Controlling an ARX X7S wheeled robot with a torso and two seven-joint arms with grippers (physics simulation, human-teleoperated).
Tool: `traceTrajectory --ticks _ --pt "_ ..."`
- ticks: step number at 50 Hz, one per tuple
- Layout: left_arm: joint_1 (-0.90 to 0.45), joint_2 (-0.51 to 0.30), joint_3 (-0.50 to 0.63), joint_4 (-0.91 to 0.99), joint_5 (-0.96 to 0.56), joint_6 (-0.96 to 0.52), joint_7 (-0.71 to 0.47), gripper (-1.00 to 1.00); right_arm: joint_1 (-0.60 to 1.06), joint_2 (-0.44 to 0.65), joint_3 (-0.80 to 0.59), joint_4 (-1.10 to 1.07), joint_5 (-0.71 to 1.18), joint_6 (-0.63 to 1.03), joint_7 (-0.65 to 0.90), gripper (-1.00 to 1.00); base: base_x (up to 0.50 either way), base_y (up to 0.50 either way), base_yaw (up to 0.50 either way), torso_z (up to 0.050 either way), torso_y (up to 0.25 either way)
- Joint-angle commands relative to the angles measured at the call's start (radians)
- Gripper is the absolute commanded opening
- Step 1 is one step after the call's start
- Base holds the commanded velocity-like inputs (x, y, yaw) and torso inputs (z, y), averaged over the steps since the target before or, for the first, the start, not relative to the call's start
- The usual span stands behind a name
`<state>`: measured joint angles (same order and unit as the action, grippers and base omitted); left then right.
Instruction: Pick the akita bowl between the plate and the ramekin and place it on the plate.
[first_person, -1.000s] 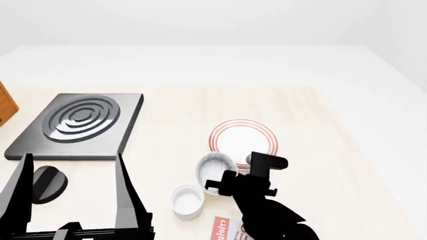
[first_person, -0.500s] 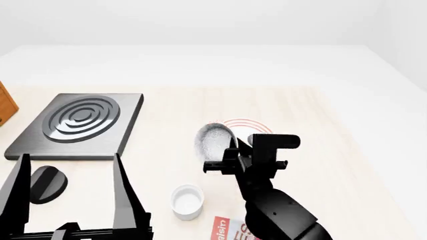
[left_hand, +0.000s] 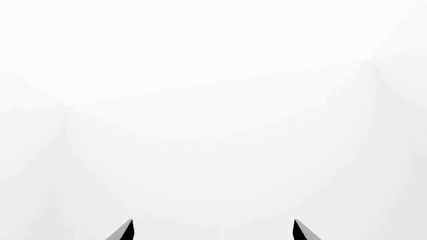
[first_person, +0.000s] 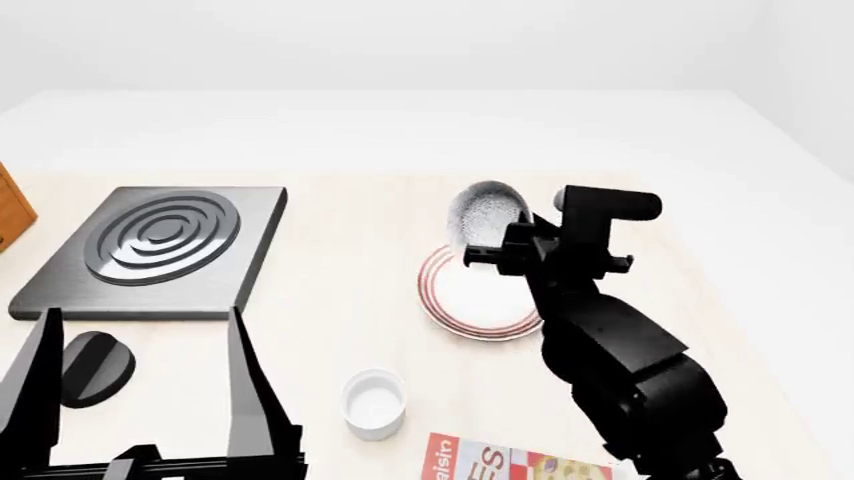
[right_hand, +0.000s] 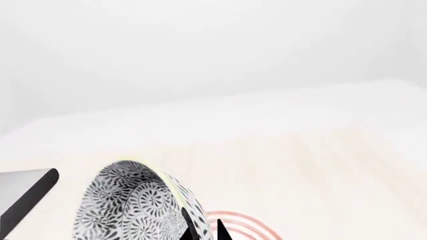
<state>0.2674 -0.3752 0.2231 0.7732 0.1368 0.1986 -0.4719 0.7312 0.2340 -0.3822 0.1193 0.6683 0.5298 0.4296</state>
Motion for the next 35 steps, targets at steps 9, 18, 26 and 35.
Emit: traceTrajectory --ticks 9,18,26,35 --pt "-0.008 0.018 -0.026 -0.006 0.009 -0.006 0.023 1.00 0.142 -0.002 0.092 0.135 0.088 0.146 -0.059 -1.00 0.00 0.00 0.00 0.000 0.000" --pt "-0.012 0.017 -0.018 0.005 0.012 -0.019 0.025 1.00 0.154 0.002 0.051 0.159 0.067 0.153 -0.086 -1.00 0.00 0.00 0.00 0.000 0.000" --pt "-0.011 0.014 -0.022 0.002 0.008 -0.016 0.021 1.00 0.206 -0.033 0.082 0.256 0.128 0.179 -0.135 -1.00 0.00 0.00 0.00 0.000 0.000" --pt "-0.011 0.011 -0.022 -0.003 0.006 -0.014 0.016 1.00 0.216 -0.051 0.093 0.323 0.147 0.178 -0.152 -1.00 0.00 0.00 0.00 0.000 0.001"
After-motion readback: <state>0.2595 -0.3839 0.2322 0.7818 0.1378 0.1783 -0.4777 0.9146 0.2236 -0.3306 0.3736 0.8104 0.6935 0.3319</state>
